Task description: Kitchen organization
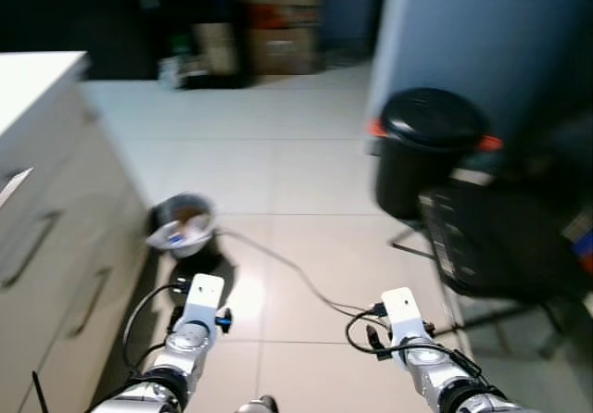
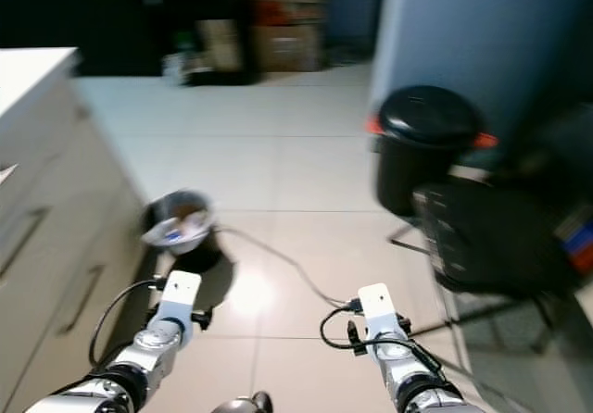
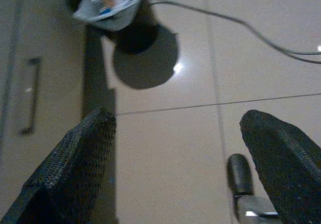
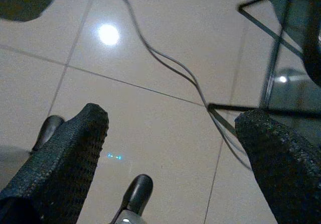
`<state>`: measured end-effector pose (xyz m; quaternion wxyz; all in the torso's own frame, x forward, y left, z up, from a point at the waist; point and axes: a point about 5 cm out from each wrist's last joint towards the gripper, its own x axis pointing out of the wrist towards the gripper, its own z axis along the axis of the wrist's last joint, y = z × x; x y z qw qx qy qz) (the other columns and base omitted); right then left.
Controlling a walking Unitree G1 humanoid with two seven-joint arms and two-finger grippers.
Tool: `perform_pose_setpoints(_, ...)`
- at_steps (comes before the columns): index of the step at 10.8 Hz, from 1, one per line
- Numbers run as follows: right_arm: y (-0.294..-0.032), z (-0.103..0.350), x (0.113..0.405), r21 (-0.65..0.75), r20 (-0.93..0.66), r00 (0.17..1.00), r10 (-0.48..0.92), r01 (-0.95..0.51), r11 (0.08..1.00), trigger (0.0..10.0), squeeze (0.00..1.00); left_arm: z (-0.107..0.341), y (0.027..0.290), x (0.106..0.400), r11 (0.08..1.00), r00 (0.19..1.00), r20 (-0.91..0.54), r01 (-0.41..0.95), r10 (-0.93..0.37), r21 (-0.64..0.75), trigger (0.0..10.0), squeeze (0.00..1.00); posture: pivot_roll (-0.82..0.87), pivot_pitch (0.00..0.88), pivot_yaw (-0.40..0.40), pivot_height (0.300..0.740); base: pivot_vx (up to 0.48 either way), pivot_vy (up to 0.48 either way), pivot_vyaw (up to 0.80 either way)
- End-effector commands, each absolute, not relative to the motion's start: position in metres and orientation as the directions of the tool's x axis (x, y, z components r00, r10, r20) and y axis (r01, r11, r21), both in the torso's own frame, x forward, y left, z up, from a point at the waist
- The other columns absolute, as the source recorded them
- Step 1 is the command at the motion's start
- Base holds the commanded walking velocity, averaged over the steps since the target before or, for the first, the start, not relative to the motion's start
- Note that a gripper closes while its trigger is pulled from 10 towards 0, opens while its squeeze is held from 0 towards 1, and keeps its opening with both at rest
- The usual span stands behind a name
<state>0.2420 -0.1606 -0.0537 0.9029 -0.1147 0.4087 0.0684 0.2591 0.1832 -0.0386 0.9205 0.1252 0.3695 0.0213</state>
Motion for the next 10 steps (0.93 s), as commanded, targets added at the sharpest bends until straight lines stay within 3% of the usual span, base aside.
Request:
perform_pose_setpoints(1,-0.156,-0.055,0.240,-0.146,-0.760,0.649,0.048,-0.243,0.959,10.0,0.00,-0.040,0.191,0.256,0.957,0.717,-0.675,0.038,0.173,0.286,10.0,0.00,0.03,0.019,0.050,0.740,0.000,0.000,0.80)
perform_pose_setpoints(10,-0.152,-0.052,0.245,-0.164,-0.752,0.655,0.075,-0.296,0.941,10.0,0.00,-0.042,0.180,0.255,0.954,0.715,-0.693,0.131,0.096,0.268,10.0,0.00,0.03,0.000,0.050,0.740,0.000,0.000,0.80)
